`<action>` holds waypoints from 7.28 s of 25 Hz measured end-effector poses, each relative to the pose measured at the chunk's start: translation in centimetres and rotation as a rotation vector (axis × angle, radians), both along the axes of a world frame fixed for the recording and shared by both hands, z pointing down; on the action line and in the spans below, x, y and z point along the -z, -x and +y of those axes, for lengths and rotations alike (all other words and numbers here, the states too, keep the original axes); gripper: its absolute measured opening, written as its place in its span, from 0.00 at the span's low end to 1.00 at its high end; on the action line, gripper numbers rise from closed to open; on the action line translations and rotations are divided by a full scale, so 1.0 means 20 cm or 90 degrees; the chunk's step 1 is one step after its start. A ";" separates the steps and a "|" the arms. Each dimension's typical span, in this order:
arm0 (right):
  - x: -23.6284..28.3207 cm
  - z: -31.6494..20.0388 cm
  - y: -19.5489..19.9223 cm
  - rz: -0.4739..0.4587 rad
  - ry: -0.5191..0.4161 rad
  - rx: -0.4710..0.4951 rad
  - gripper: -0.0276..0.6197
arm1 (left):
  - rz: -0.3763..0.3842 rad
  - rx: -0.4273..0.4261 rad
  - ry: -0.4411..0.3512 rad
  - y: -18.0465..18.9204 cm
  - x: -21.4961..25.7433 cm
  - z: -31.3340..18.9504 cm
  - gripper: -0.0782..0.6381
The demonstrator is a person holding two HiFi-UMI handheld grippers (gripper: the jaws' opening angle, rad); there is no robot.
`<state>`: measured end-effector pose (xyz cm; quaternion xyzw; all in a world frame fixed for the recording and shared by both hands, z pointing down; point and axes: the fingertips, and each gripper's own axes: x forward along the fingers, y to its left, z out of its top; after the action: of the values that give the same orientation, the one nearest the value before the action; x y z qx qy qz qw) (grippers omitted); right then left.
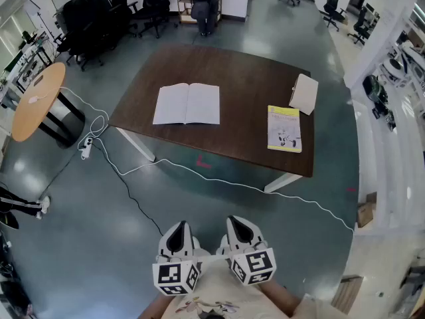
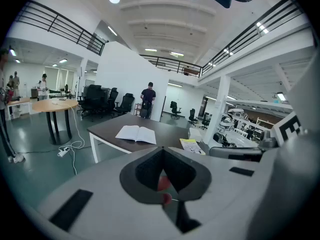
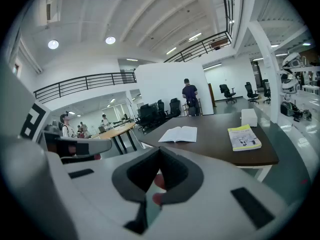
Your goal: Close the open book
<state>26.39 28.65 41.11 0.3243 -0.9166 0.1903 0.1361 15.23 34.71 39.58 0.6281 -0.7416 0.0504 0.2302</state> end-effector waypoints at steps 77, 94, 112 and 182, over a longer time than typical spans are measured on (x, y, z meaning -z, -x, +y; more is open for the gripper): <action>-0.24 -1.94 1.58 0.032 0.074 0.087 0.05 | 0.667 0.159 0.036 1.55 -0.74 -1.88 0.15; -0.32 -2.09 1.64 0.049 0.120 0.003 0.05 | 0.939 0.250 0.063 1.68 -1.33 -2.11 0.42; -0.30 -2.13 1.48 0.066 0.119 -0.082 0.05 | 1.025 0.365 0.099 1.73 -1.68 -2.21 0.44; -0.29 -2.08 1.12 0.023 0.142 -0.144 0.05 | -0.327 -0.426 0.483 1.15 -1.68 -2.26 0.15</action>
<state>3.90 -12.87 46.92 0.4119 -0.8447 0.2993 0.1654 -7.87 -10.46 73.22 0.6699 -0.4639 0.5349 0.2234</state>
